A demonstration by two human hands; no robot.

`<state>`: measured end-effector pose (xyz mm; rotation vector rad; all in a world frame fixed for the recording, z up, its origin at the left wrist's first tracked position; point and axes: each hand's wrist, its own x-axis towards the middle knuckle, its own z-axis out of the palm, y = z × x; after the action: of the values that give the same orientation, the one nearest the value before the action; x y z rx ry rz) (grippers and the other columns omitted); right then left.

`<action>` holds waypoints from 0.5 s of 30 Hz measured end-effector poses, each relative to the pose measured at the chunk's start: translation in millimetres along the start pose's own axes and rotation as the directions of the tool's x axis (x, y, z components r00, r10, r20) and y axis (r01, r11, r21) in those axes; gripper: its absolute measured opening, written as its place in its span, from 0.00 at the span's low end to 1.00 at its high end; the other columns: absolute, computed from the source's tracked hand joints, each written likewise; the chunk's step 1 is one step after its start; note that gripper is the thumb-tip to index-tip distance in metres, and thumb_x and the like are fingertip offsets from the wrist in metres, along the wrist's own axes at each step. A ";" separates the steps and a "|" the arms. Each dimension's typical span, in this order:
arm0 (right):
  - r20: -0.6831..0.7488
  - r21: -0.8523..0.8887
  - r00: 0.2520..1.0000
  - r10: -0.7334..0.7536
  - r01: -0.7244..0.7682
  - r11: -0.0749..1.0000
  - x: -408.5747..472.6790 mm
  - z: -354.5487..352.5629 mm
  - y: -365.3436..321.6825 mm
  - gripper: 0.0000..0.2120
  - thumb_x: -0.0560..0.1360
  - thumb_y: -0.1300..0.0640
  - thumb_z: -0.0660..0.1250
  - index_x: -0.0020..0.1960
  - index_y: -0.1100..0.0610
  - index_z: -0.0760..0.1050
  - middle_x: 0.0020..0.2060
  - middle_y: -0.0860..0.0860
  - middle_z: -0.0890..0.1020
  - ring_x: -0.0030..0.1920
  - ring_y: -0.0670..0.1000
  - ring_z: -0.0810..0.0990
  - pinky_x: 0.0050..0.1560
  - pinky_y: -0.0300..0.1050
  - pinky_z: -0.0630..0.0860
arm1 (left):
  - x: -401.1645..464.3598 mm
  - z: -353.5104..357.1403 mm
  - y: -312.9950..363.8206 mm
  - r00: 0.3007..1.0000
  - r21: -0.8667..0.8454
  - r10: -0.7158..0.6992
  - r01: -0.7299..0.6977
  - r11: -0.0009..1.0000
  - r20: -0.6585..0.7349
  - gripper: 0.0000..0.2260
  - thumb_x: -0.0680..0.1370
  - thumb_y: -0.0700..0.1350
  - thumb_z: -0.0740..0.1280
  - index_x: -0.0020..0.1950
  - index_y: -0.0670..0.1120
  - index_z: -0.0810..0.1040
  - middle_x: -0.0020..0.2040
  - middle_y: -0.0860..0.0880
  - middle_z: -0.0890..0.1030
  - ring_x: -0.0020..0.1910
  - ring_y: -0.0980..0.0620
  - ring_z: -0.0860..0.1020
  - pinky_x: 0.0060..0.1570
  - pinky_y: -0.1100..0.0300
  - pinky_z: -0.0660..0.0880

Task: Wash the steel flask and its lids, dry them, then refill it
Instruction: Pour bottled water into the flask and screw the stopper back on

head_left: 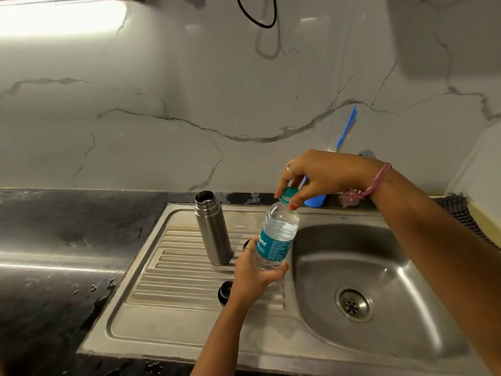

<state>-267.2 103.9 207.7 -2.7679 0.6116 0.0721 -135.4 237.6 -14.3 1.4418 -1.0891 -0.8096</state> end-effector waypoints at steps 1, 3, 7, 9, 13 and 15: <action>0.011 0.022 1.000 -0.008 0.008 1.000 -0.2 0.6 -0.6 0.20 0.69 0.50 0.74 0.61 0.47 0.76 0.52 0.41 0.76 0.51 0.44 0.78 0.44 0.30 0.72 | -0.2 -0.4 -0.3 1.000 -0.009 -0.004 0.004 1.000 -0.003 0.30 0.64 0.49 0.80 0.64 0.47 0.74 0.55 0.49 0.84 0.54 0.50 0.83 0.57 0.50 0.80; 0.025 0.043 0.999 0.032 -0.033 0.999 1.1 4.6 -0.4 0.30 0.68 0.45 0.74 0.68 0.46 0.69 0.56 0.40 0.73 0.51 0.45 0.79 0.45 0.32 0.73 | 0.2 -1.3 -1.7 1.000 0.000 -0.007 0.007 1.000 0.000 0.31 0.65 0.48 0.80 0.64 0.47 0.74 0.55 0.49 0.84 0.54 0.50 0.83 0.56 0.50 0.80; 0.005 0.088 0.991 0.131 -0.131 0.987 6.9 12.2 0.5 0.26 0.69 0.39 0.68 0.60 0.55 0.76 0.47 0.49 0.83 0.38 0.46 0.83 0.38 0.34 0.79 | 1.2 -2.1 -2.2 1.000 0.009 -0.014 0.014 1.000 0.013 0.27 0.68 0.39 0.80 0.64 0.47 0.74 0.55 0.49 0.84 0.54 0.52 0.83 0.56 0.52 0.80; -0.001 0.052 0.996 0.089 -0.089 0.995 8.5 12.1 0.2 0.21 0.71 0.42 0.69 0.57 0.54 0.79 0.46 0.48 0.83 0.40 0.47 0.82 0.41 0.35 0.79 | 1.2 -2.2 -2.6 1.000 -0.005 -0.024 0.024 1.000 0.016 0.27 0.68 0.39 0.80 0.64 0.46 0.73 0.56 0.49 0.83 0.54 0.51 0.83 0.56 0.53 0.80; 0.016 -0.010 1.000 0.005 -0.005 1.000 6.4 6.6 -1.6 0.19 0.71 0.47 0.71 0.62 0.48 0.77 0.50 0.42 0.77 0.45 0.42 0.77 0.43 0.30 0.72 | 0.7 -4.1 -2.6 0.999 -0.030 -0.036 0.036 0.999 0.016 0.27 0.69 0.38 0.80 0.64 0.46 0.74 0.55 0.48 0.84 0.54 0.51 0.83 0.55 0.55 0.80; -0.033 0.056 0.999 -0.022 0.024 0.998 3.1 5.4 2.3 0.20 0.71 0.49 0.71 0.62 0.48 0.77 0.52 0.43 0.78 0.49 0.45 0.78 0.47 0.32 0.75 | -0.4 -5.4 -1.2 0.999 -0.052 -0.032 0.032 0.998 0.005 0.26 0.69 0.36 0.79 0.63 0.45 0.74 0.53 0.48 0.84 0.52 0.52 0.84 0.52 0.59 0.80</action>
<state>-265.3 102.3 201.6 -2.7259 0.5806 0.0047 -130.3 239.8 -14.6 1.4176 -1.0438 -0.8580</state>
